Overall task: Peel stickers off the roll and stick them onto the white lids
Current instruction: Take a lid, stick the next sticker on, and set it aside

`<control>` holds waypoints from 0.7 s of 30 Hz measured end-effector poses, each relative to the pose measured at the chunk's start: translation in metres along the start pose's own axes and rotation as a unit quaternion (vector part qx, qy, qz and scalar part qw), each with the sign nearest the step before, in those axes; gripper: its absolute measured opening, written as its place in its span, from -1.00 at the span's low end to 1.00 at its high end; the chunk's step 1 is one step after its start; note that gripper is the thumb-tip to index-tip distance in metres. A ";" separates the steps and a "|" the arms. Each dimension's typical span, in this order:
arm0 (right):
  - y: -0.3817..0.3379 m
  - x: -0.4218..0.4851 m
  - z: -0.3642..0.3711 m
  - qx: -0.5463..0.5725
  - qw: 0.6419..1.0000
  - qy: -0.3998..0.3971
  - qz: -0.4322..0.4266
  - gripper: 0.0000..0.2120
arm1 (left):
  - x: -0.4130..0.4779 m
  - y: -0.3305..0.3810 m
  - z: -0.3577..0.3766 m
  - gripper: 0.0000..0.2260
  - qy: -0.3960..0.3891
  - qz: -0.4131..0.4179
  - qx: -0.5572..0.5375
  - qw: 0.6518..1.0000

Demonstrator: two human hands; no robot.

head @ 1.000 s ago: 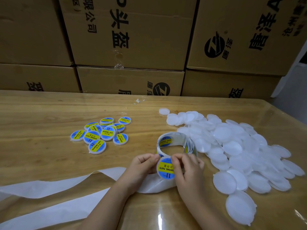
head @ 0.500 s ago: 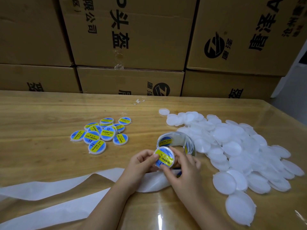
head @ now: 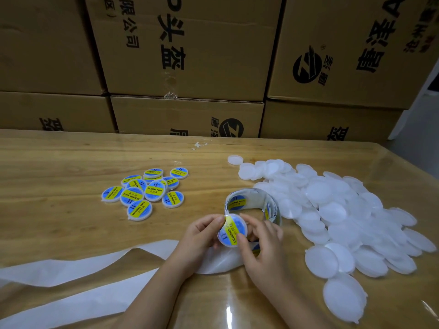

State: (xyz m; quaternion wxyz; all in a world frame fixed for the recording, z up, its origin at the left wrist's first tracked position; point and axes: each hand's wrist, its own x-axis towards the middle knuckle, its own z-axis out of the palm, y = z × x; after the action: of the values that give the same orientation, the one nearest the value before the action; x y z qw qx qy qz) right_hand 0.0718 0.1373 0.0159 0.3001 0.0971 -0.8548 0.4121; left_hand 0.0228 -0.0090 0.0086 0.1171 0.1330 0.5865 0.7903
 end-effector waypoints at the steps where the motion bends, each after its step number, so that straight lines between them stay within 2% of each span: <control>1: 0.000 0.000 0.000 -0.007 1.000 0.000 -0.008 -0.70 | 0.000 -0.001 -0.001 -0.72 -0.003 -0.005 -0.012 1.000; 8: 0.003 0.000 0.004 -0.039 0.998 0.014 -0.054 -0.69 | -0.002 0.004 -0.002 -0.69 -0.011 -0.010 -0.014 1.000; 11: 0.007 0.000 0.004 0.013 1.000 0.009 -0.002 -0.73 | -0.003 0.003 0.000 -0.78 -0.001 -0.003 0.024 1.000; 14: 0.012 0.000 0.002 0.066 0.995 0.011 0.073 -0.76 | -0.003 0.001 0.002 -0.84 -0.034 -0.001 0.056 0.998; 17: 0.014 -0.001 0.002 0.057 0.995 0.007 0.086 -0.75 | -0.003 0.000 0.002 -0.84 -0.040 0.000 0.057 0.998; 21: 0.011 -0.001 0.002 0.063 0.995 0.003 0.083 -0.75 | -0.002 0.001 0.003 -0.71 -0.015 0.016 0.014 1.000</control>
State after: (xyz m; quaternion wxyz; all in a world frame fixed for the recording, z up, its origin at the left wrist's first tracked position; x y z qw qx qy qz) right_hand 0.0670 0.1428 0.0068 0.2605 0.0428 -0.8315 0.4887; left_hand 0.0257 -0.0074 0.0102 0.1117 0.1558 0.5939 0.7814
